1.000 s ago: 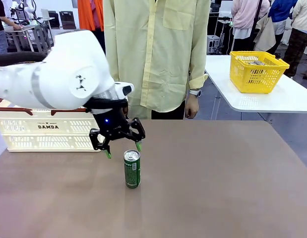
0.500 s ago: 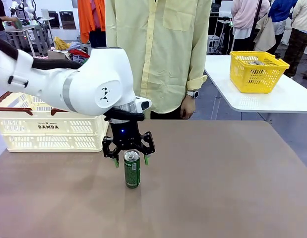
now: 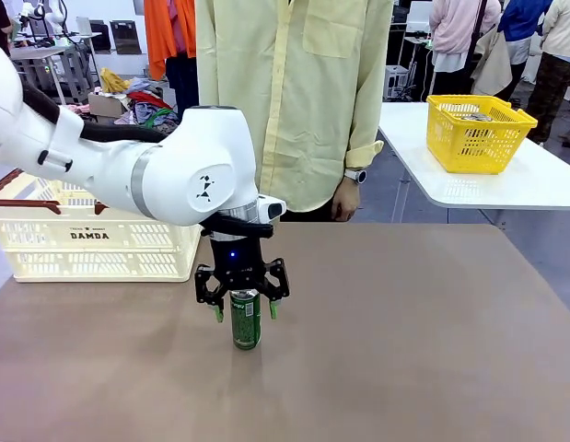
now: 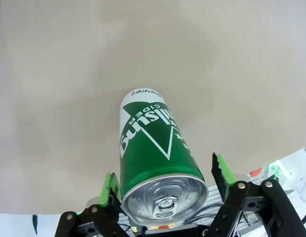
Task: Place the drinks into the Shopping basket.
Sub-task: Pick up one drink and place it into the Shopping basket.
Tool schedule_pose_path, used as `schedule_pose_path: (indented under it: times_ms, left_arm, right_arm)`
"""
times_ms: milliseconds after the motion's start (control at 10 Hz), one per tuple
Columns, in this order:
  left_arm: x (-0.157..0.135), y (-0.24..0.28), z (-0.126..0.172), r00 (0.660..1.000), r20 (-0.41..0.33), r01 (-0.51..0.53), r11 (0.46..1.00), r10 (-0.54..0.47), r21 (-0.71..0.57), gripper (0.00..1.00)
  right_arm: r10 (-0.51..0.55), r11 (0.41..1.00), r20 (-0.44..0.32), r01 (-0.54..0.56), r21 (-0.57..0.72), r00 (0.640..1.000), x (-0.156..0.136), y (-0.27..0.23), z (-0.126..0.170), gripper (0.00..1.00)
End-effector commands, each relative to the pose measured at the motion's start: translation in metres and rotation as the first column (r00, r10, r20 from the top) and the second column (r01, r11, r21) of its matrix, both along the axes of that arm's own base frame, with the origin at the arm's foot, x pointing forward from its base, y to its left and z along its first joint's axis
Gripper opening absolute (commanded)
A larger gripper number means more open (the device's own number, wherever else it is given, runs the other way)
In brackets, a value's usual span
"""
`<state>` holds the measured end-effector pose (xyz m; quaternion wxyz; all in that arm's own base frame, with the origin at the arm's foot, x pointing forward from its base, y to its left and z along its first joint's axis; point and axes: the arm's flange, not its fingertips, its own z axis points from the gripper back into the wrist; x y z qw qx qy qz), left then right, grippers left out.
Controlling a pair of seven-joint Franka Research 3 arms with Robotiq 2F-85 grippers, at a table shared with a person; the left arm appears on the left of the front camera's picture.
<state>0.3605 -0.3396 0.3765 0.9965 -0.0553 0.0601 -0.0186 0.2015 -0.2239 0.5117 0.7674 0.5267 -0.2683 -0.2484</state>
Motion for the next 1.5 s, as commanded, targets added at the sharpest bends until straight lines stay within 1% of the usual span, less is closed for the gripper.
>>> schedule_pose_path:
  times_ms: [0,100,300,400,500,800,900,1200,1300,1400]
  left_arm:
    - [0.003,-0.003,0.004,1.0,0.001,-0.027,0.999,0.027,0.035,0.28]
    - [0.003,-0.003,0.004,1.0,0.005,-0.029,0.999,0.029,0.032,0.0]
    - [0.006,-0.003,0.003,0.999,0.027,-0.027,0.999,0.026,0.044,0.0]
    - [0.007,-0.002,0.003,0.999,0.053,-0.01,0.998,0.007,0.059,0.0]
    - [0.007,-0.003,0.003,0.998,0.061,0.0,0.998,-0.005,0.07,0.0]
    - [0.008,-0.003,0.006,0.997,0.072,0.001,0.997,-0.007,0.074,0.0]
    - [0.008,-0.002,0.009,0.998,0.064,0.012,0.998,-0.016,0.058,0.0]
    - [0.007,0.002,0.012,0.997,0.08,0.012,1.0,-0.014,0.028,0.0]
    - [0.006,0.004,0.014,0.996,0.086,0.017,1.0,-0.018,0.007,0.1]
    - [0.002,0.013,0.03,0.992,0.125,0.034,0.999,-0.034,0.001,0.67]
  right_arm:
    - [0.003,1.0,0.02,-0.003,0.002,1.0,0.0,-0.001,0.002,1.0]
    - [0.003,1.0,0.02,-0.003,0.002,1.0,0.0,-0.001,0.002,1.0]
    - [0.003,1.0,0.02,-0.003,0.002,1.0,0.0,-0.001,0.002,1.0]
    - [0.003,1.0,0.02,-0.003,0.002,1.0,0.0,-0.001,0.002,1.0]
    - [0.003,1.0,0.02,-0.003,0.002,1.0,0.0,-0.001,0.002,1.0]
    - [0.003,1.0,0.02,-0.003,0.002,1.0,0.0,-0.001,0.002,1.0]
    - [0.003,1.0,0.02,-0.003,0.002,1.0,0.0,-0.001,0.002,1.0]
    - [0.003,1.0,0.02,-0.003,0.002,1.0,0.0,-0.001,0.002,1.0]
    - [0.003,1.0,0.02,-0.003,0.002,1.0,0.0,-0.001,0.002,1.0]
    - [0.003,1.0,0.02,-0.003,0.002,1.0,0.0,-0.001,0.002,1.0]
